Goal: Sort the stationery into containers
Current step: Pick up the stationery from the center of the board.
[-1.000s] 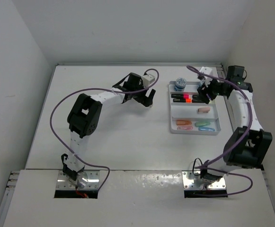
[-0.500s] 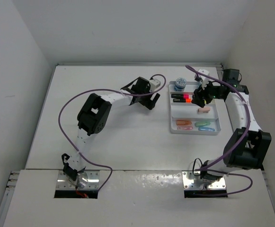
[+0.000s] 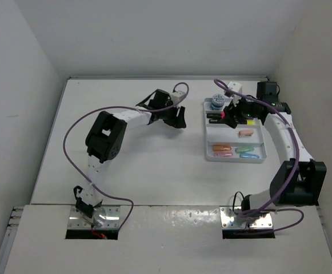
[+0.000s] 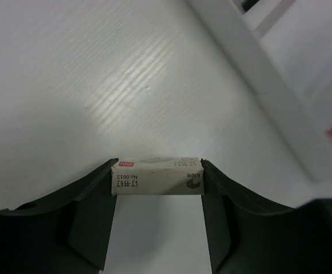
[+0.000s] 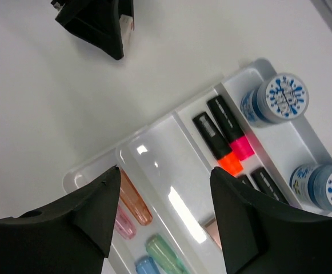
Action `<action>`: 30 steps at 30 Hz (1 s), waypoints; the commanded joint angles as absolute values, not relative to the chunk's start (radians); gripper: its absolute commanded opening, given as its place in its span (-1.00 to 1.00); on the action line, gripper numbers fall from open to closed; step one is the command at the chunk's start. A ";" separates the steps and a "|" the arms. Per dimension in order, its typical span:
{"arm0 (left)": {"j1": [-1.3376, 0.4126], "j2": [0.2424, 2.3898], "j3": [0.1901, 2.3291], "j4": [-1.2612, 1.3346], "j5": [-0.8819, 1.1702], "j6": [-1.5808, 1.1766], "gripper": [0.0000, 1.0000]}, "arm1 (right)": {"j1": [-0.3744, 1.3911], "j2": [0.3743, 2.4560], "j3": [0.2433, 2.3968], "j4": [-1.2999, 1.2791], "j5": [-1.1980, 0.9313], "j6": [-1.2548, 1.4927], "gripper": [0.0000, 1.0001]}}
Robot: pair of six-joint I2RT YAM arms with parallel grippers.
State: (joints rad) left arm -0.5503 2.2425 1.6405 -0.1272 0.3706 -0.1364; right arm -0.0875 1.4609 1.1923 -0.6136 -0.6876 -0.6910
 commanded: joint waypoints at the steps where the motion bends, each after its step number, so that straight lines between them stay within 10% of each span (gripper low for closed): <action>1: -0.459 2.045 1.547 0.176 0.793 -0.449 -0.04 | -0.031 1.379 1.195 -0.482 -0.693 -0.588 0.27; 11: -0.284 1.777 1.174 1.276 0.931 -1.628 0.03 | 0.182 1.284 1.207 -0.096 -0.625 -0.134 0.30; 30: -0.222 1.618 1.014 1.477 0.799 -1.985 -0.24 | 0.563 1.414 1.204 0.359 -0.509 -0.132 0.31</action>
